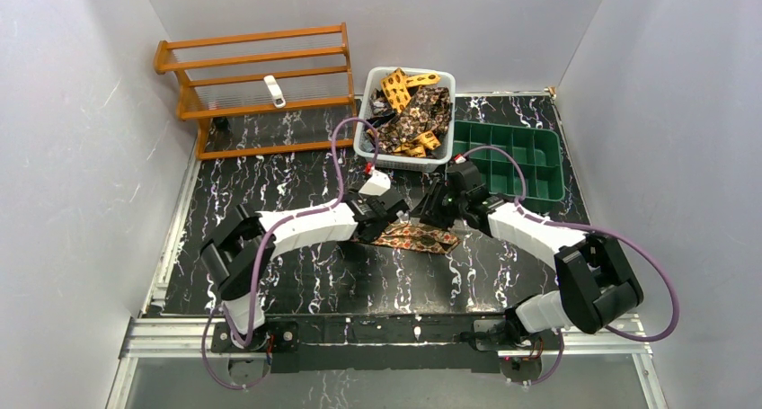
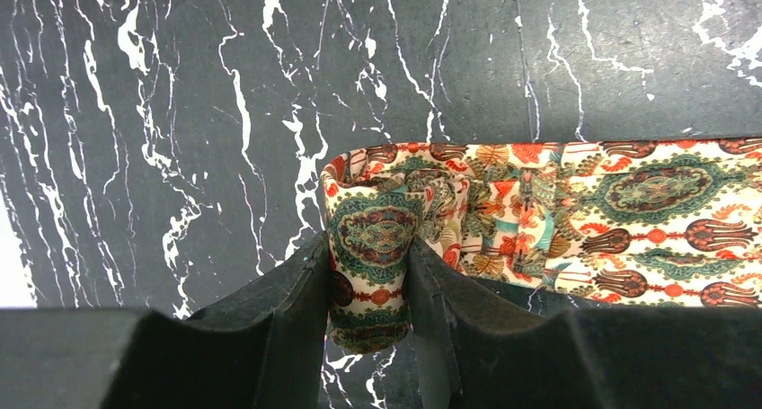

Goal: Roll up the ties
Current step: Roll the tie at the center of the board.

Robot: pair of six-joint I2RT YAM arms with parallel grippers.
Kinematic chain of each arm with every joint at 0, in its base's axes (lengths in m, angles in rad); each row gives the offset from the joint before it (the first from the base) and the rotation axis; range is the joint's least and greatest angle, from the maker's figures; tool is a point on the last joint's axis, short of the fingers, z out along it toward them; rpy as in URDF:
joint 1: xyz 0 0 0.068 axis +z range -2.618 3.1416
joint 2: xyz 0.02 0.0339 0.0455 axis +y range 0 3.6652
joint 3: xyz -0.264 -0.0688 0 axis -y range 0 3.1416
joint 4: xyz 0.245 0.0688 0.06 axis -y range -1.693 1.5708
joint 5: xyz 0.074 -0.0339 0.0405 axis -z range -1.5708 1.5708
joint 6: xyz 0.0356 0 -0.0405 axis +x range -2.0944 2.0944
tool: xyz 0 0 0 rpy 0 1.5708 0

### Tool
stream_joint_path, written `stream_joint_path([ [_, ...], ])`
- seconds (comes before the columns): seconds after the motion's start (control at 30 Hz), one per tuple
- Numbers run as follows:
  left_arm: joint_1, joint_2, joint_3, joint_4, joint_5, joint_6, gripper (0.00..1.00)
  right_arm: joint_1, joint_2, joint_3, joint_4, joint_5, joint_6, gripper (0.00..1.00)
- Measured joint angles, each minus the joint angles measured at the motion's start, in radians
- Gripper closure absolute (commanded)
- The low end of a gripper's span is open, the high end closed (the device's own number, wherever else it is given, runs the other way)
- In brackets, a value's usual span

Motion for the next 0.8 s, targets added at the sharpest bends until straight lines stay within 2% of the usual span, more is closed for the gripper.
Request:
stream_joint_path([
  [0.17,-0.038,0.052,0.052,-0.032,-0.035,-0.021,0.63,-0.009,-0.009,-0.029,0.003,0.01,0.008,0.52],
  [0.33,-0.072,0.101,0.097,-0.037,-0.027,-0.026,0.55,-0.018,-0.01,-0.042,0.006,0.01,0.011,0.51],
  [0.53,-0.084,0.129,0.109,0.005,0.055,-0.034,0.42,-0.02,-0.01,-0.054,0.013,0.008,0.011,0.49],
  [0.8,-0.079,0.137,0.11,0.096,0.18,-0.076,0.33,-0.026,-0.011,-0.066,0.021,-0.025,0.008,0.47],
])
